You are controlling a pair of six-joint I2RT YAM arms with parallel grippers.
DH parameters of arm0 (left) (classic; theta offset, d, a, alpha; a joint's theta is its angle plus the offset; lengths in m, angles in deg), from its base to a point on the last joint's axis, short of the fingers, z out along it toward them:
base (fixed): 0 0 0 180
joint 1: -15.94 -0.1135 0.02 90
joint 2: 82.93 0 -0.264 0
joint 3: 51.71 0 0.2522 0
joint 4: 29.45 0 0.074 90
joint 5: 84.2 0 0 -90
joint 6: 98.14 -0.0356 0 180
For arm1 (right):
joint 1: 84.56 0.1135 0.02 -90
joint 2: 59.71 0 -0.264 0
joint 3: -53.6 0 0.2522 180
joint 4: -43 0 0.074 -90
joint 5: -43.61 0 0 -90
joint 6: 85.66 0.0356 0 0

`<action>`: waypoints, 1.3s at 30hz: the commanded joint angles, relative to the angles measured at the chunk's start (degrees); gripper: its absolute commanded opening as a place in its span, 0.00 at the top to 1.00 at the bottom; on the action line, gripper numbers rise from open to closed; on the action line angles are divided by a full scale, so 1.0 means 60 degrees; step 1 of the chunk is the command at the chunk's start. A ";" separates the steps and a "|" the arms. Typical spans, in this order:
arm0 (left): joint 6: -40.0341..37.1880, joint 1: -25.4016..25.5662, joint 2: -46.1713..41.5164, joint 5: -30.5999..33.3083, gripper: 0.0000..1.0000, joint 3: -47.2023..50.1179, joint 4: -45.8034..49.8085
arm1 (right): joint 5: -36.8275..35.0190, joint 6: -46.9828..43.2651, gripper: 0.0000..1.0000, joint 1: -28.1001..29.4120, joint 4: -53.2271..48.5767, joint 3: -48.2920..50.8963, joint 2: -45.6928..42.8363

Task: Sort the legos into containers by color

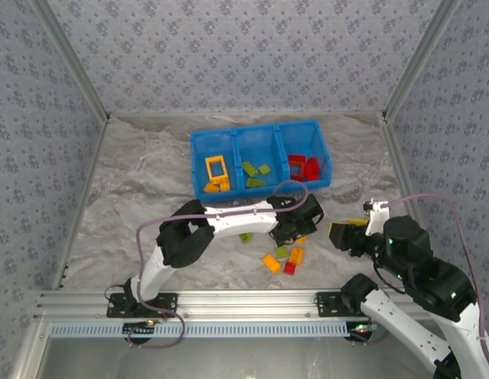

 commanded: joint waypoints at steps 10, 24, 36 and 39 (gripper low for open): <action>0.0395 -0.0077 0.1058 -0.0018 0.42 -0.1104 0.1058 | 0.0400 0.0430 0.44 0.0058 0.0234 0.0514 -0.0268; -0.0936 -0.0074 -0.2631 0.3195 0.71 0.0427 0.2028 | 0.3064 -0.0925 0.44 0.0048 0.1494 0.0231 -0.0191; -0.3988 -0.2205 -0.5108 0.5198 0.72 0.1557 0.4116 | 0.2408 -0.0726 0.46 0.1875 0.4518 0.1160 0.2063; -0.4738 -0.2895 -0.4790 0.5262 0.72 0.1383 0.4170 | 0.0363 -0.1012 0.47 0.3530 0.4813 0.0937 0.3143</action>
